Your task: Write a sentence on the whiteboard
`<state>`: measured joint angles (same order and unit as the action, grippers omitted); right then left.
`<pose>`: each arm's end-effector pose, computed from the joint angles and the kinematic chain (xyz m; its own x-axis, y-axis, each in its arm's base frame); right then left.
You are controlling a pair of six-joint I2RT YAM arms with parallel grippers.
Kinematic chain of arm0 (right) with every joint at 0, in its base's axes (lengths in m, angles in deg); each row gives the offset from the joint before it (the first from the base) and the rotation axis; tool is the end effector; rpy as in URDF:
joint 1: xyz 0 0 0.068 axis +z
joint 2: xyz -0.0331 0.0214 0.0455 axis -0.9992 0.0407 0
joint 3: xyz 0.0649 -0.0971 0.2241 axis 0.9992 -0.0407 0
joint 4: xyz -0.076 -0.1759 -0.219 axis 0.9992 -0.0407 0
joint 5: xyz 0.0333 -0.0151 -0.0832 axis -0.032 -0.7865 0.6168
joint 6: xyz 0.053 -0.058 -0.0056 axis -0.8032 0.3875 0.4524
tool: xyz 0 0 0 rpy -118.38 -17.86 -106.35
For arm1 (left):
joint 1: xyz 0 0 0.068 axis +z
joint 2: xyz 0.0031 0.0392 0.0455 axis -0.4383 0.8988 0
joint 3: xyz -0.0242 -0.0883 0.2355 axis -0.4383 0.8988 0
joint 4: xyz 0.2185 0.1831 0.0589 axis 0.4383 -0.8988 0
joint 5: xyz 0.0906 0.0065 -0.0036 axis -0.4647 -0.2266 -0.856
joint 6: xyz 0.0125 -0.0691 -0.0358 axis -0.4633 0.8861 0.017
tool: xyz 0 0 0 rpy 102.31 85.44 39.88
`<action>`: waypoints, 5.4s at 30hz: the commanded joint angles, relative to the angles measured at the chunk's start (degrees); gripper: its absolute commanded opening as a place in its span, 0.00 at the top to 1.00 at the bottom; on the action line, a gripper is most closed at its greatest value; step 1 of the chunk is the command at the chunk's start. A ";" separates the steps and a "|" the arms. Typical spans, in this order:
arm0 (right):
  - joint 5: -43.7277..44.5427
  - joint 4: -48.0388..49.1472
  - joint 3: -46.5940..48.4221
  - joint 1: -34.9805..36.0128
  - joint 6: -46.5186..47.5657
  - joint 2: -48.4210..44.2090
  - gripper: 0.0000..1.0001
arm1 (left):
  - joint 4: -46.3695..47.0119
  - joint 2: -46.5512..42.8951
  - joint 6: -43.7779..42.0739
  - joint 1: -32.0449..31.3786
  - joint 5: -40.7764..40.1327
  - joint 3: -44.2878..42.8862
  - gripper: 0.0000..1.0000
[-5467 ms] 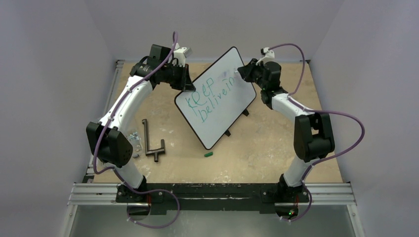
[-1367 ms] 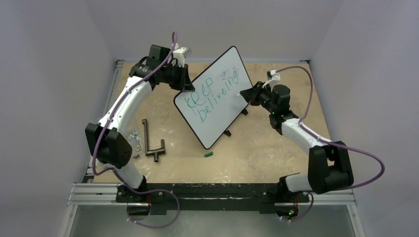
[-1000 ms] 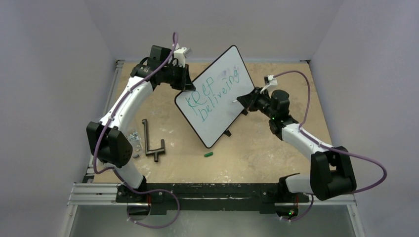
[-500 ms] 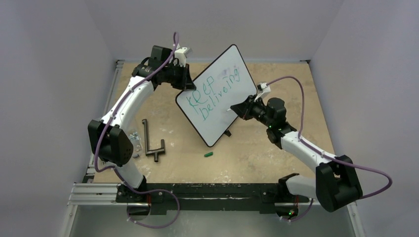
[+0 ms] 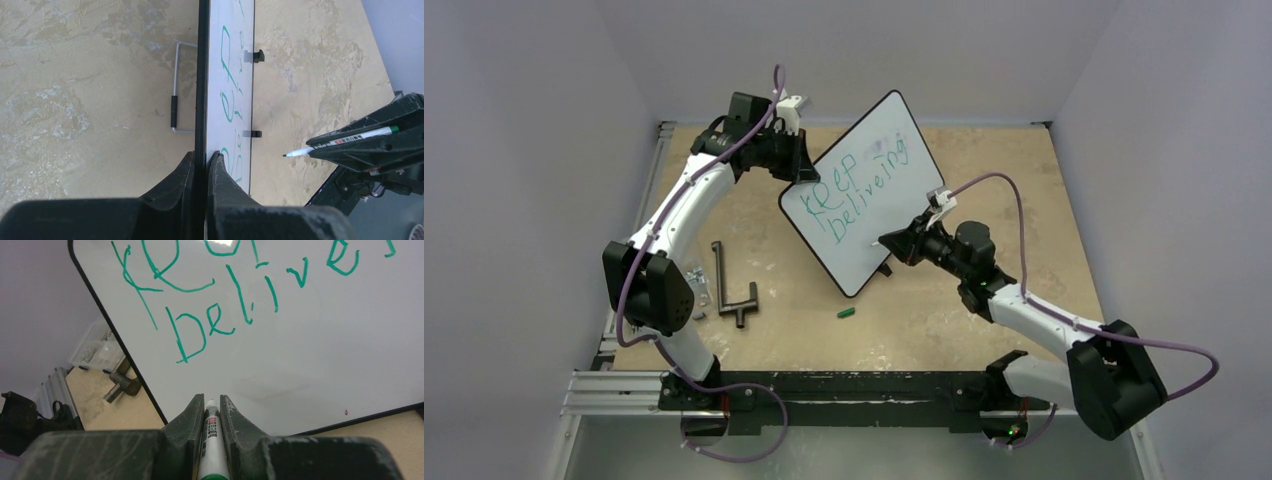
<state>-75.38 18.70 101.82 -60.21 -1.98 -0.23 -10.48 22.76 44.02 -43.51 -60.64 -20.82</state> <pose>0.2663 0.1650 0.1906 -0.4220 0.2373 -0.8750 -0.6180 0.6309 0.4691 0.4016 -0.1594 0.3112 -0.7360 0.0956 -0.6702 0.4830 0.7678 -0.4209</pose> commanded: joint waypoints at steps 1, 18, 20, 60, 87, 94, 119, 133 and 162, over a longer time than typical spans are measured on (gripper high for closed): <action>1.24 7.39 -1.71 1.70 1.82 -2.12 1.00 | -3.46 1.92 -7.24 2.22 -18.79 1.54 1.00; 4.05 15.80 -7.93 4.88 2.15 -5.21 1.00 | -2.56 1.65 -5.91 2.62 -17.64 1.81 1.00; 5.42 15.78 -8.33 5.43 2.45 -6.33 1.00 | -2.54 1.57 -5.85 2.65 -17.77 1.82 1.00; 10.94 23.14 0.24 10.39 5.29 13.59 1.00 | -3.30 0.69 -5.37 3.37 -16.06 0.76 1.00; 11.27 21.61 -2.12 15.58 4.68 15.01 1.00 | -3.34 0.25 -5.17 3.54 -15.49 0.58 1.00; 16.25 19.05 -3.26 15.56 4.66 13.81 1.00 | -3.38 0.30 -5.11 3.55 -15.17 0.60 1.00; 21.43 11.33 -3.37 15.60 4.25 12.72 1.00 | -3.46 -0.02 -5.17 3.54 -15.17 0.58 1.00; 15.05 11.54 -3.55 16.04 4.17 14.63 1.00 | -3.48 -0.28 -5.20 3.54 -15.52 0.80 1.00; 13.68 6.77 7.02 17.67 4.98 8.19 1.00 | -3.53 -0.38 -5.28 3.54 -15.66 0.76 1.00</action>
<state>-64.19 25.65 106.32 -42.70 2.30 9.91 -10.64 22.74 44.72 -42.00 -58.95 -20.50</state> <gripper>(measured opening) 0.112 0.050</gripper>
